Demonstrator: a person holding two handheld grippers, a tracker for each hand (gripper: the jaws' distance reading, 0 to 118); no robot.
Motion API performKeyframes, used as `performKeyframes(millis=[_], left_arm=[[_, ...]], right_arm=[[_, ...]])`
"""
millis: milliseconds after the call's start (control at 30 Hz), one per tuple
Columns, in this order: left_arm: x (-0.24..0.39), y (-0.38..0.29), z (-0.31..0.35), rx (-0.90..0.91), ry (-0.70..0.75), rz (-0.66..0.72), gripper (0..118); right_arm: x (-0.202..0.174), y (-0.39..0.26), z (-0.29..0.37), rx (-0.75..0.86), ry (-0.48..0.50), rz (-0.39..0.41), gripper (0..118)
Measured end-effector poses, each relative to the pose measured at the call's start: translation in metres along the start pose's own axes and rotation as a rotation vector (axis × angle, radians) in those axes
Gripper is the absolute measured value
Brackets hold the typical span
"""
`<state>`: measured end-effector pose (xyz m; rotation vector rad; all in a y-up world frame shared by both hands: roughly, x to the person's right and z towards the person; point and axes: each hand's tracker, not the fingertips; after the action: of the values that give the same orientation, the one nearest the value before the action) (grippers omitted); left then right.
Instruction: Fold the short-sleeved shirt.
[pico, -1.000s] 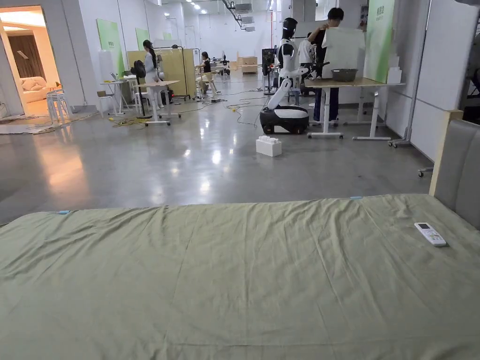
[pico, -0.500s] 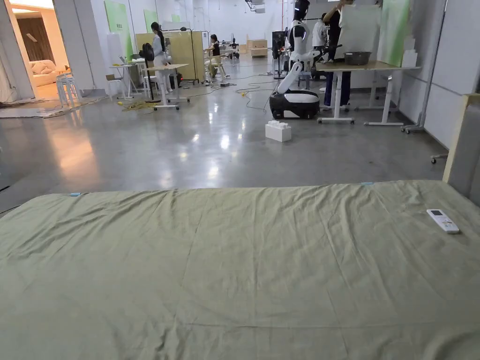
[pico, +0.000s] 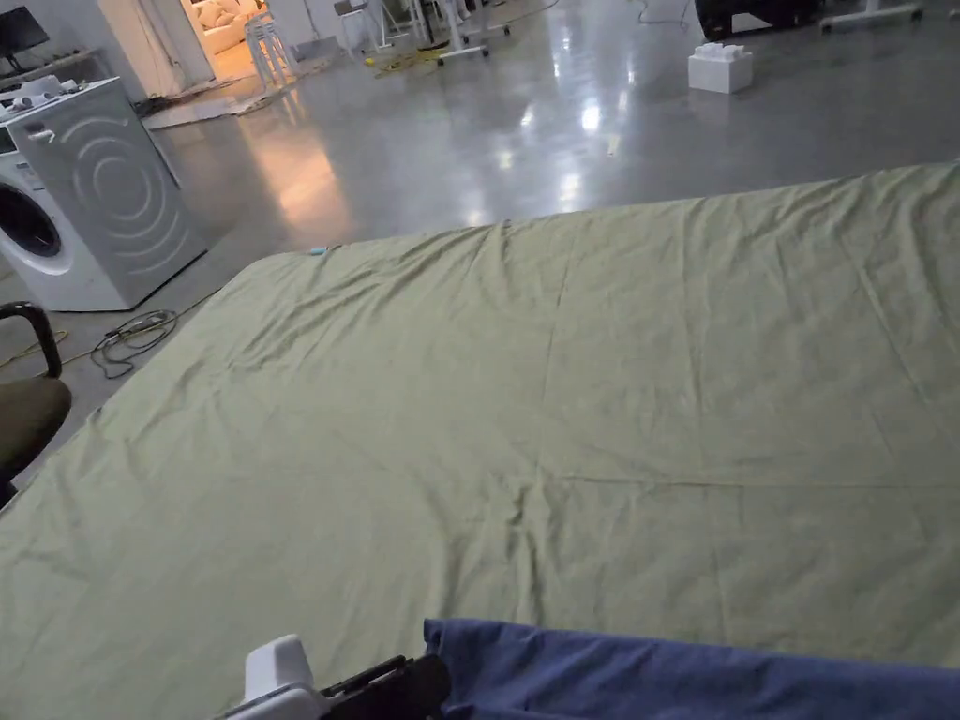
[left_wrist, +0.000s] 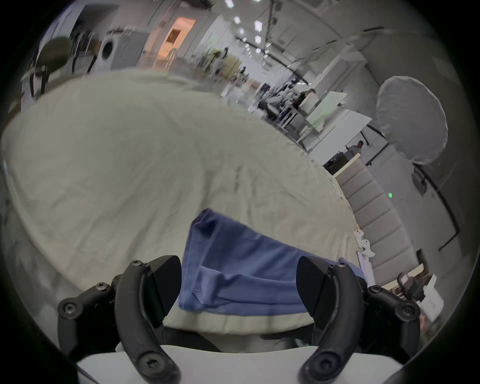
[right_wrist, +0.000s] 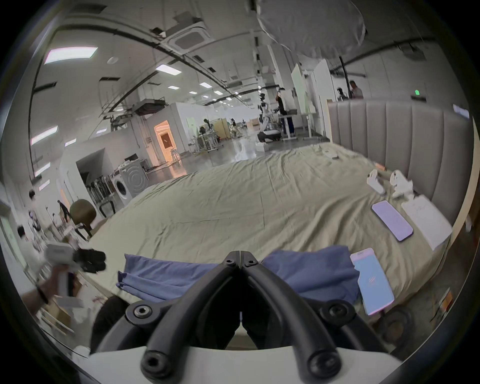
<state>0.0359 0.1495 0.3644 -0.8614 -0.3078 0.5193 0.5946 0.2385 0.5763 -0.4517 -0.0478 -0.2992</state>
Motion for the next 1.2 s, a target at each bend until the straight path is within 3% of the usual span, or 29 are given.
performKeyframes(millis=[100,167,333,400,467,533,633,700,800,900,1200], left_arm=[[-0.031,0.009,-0.030,-0.050,-0.021,0.117,93],[-0.029,0.006,-0.046,-0.062,0.021,0.088,93],[-0.018,0.000,-0.070,-0.147,-0.052,0.005,94],[-0.008,0.004,-0.070,-0.131,-0.007,-0.024,89],[0.002,0.004,-0.069,-0.144,0.040,-0.099,64],[0.012,0.001,-0.077,-0.188,0.092,-0.202,32],[0.005,0.008,-0.084,-0.208,0.108,-0.123,12],[0.009,0.007,-0.081,-0.189,0.071,-0.029,10],[0.010,0.003,-0.073,-0.171,0.078,-0.046,9],[0.001,0.004,-0.058,-0.088,0.010,0.086,9],[-0.015,0.037,0.006,0.043,0.148,0.042,8]], right_arm=[[0.015,-0.007,-0.007,-0.018,0.005,-0.053,0],[0.017,-0.008,-0.008,-0.022,-0.020,-0.039,0],[0.019,-0.009,-0.011,-0.055,-0.030,-0.050,0],[0.017,-0.010,-0.012,-0.061,-0.034,-0.053,0],[0.015,-0.011,-0.012,-0.064,-0.031,-0.055,0],[0.013,-0.011,-0.015,-0.067,-0.024,-0.065,0],[0.016,-0.016,-0.021,-0.086,-0.022,-0.069,0],[0.016,-0.017,-0.018,-0.087,-0.026,-0.062,0],[0.020,-0.021,-0.011,-0.085,-0.029,-0.067,0],[0.027,-0.021,-0.005,-0.083,-0.044,-0.068,0],[0.047,-0.026,0.003,-0.077,-0.079,-0.133,0]])
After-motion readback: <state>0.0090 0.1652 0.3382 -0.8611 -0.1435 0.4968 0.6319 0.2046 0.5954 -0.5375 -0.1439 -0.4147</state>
